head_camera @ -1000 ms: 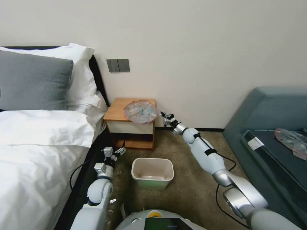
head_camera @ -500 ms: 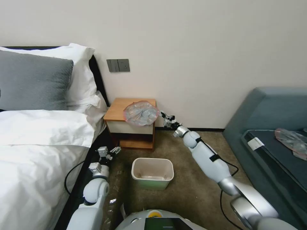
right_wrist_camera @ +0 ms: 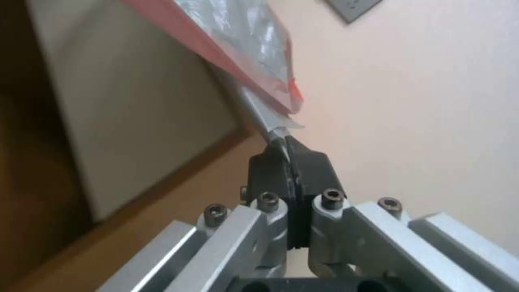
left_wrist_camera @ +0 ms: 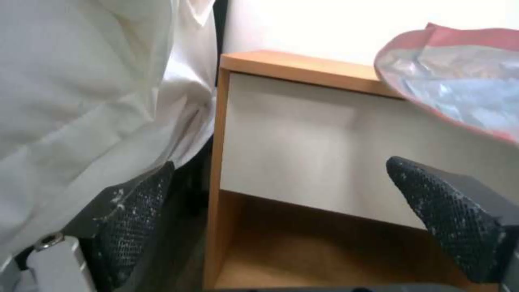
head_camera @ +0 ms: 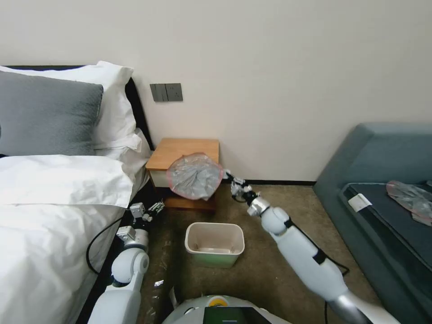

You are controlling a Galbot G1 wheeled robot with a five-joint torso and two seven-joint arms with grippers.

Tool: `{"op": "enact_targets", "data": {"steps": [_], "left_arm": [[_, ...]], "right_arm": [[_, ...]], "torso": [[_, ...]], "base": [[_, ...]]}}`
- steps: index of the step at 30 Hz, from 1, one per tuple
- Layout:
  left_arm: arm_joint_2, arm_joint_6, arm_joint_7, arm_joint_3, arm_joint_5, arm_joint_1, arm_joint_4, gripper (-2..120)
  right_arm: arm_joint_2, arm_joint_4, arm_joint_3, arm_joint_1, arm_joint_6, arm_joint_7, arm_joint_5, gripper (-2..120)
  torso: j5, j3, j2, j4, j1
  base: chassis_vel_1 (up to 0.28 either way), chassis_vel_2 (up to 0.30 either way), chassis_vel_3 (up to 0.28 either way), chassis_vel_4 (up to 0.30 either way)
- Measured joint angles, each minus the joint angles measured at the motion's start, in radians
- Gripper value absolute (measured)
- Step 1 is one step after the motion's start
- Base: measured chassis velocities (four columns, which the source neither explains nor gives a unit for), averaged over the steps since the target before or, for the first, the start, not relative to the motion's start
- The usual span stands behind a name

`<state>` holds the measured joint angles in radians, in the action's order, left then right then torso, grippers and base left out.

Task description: Pick up the garbage bag from the table and place it over the trash can.

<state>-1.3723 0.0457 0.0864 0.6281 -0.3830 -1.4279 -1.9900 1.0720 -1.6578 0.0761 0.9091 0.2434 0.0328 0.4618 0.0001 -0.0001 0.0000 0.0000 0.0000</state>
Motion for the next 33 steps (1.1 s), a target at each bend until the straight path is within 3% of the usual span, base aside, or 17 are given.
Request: {"op": "enact_targets", "data": {"steps": [23, 33], "left_arm": [[0.014, 0.000, 0.016, 0.001, -0.071, 0.013, -0.032, 100], [0.012, 0.003, 0.015, -0.022, -0.064, 0.021, -0.028, 100]], "right_arm": [[-0.052, -0.226, 0.070, 0.454, 0.061, 0.010, 0.065, 0], [-0.104, -0.282, 0.113, 0.529, 0.061, 0.031, 0.033, 0]], "torso": [[0.0000, 0.000, 0.000, -0.0001, 0.000], [0.0000, 0.000, 0.000, 0.0000, 0.000]], "base": [[0.000, 0.000, 0.000, 0.000], [0.000, 0.000, 0.000, 0.000]]}}
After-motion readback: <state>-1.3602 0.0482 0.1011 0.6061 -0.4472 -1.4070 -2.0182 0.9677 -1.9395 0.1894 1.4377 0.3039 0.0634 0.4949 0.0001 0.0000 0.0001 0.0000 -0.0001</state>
